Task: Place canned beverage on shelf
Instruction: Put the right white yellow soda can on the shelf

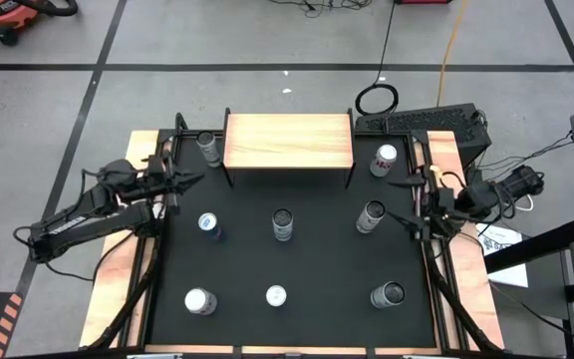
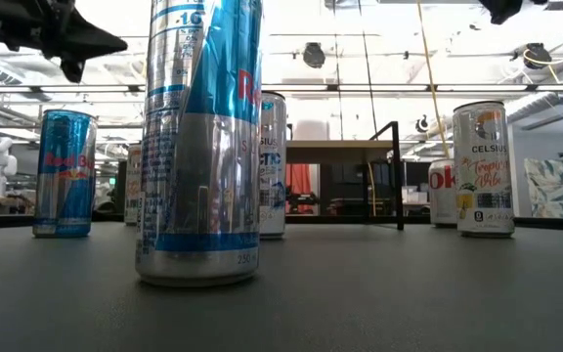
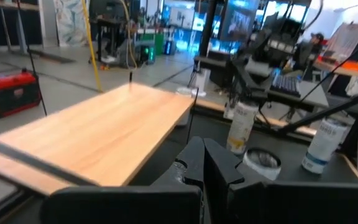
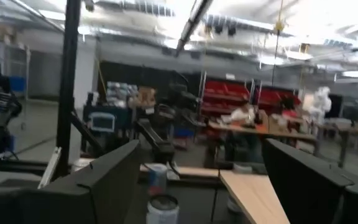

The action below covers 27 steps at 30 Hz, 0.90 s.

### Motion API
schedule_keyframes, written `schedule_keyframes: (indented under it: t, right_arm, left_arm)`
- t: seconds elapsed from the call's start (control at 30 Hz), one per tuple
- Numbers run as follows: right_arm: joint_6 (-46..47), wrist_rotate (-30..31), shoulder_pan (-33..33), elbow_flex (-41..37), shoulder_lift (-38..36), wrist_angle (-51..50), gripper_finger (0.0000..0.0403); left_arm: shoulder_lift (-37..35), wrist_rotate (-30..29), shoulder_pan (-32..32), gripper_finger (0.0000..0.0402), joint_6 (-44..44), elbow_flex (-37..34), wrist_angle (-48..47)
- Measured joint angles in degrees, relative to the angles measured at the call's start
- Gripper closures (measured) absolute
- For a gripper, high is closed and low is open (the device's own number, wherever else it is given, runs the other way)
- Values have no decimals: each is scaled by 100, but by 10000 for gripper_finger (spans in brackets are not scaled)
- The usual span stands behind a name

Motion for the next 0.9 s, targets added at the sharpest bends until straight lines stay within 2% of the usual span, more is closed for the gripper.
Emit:
schedule_keyframes:
  t: [0.13, 0.3, 0.9]
  right_arm:
    - [451, 354, 0, 535, 182, -881, 85]
    - [999, 980, 0, 918, 329, -1777, 85]
    - [1026, 883, 4, 924, 344, -1621, 85]
  left_arm:
    - [9, -14, 0, 402, -88, 0, -316]
    - [9, -16, 0, 401, -328, 0, -250]
    - [9, -17, 0, 401, -334, 0, -257]
